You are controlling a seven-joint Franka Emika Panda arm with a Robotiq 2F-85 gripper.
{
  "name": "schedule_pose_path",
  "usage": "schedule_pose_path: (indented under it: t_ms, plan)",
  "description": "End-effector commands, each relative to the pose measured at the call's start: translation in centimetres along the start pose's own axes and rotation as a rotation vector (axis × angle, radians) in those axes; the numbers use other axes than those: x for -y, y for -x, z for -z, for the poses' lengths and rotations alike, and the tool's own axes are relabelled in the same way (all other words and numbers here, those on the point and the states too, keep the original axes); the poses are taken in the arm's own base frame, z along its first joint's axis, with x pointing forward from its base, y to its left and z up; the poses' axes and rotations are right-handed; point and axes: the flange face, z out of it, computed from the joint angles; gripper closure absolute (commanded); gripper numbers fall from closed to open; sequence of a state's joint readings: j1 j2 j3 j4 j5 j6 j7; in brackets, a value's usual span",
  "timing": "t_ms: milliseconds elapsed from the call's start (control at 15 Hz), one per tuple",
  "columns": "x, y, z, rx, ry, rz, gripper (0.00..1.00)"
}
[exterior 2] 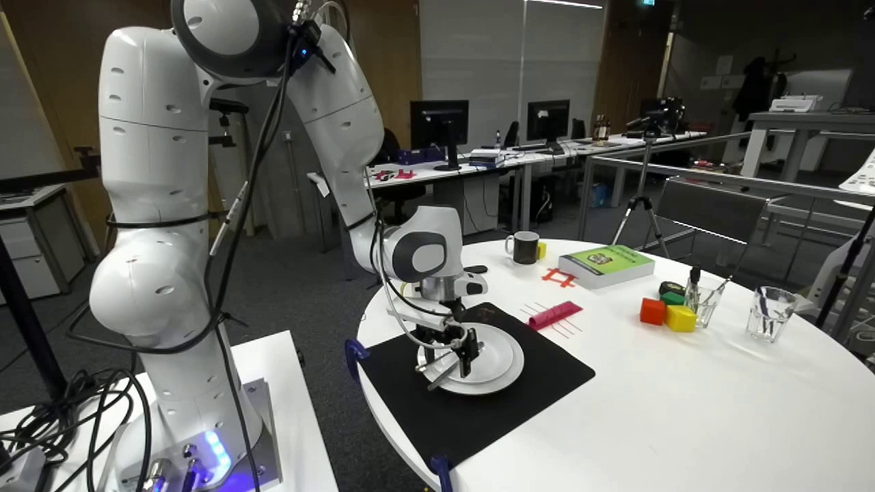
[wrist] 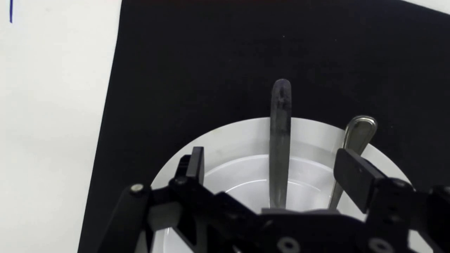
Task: Move the knife to the left of the fork
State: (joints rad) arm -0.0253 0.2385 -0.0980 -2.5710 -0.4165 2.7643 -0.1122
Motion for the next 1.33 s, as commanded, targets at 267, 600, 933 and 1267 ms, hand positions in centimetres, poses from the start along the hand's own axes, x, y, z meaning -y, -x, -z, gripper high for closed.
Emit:
schedule_pose_path:
  t_ms: [267,600,933,1267]
  plan:
    - [-0.8,-1.4,-1.0,0.002,-0.013,-0.008,0.1]
    - [-0.7,-1.7,-1.5,0.012,-0.015,0.0,0.12]
    - [-0.4,-2.1,-1.6,0.012,-0.015,0.011,0.29]
    - [-0.3,-2.3,-1.4,0.005,-0.014,0.018,0.75]
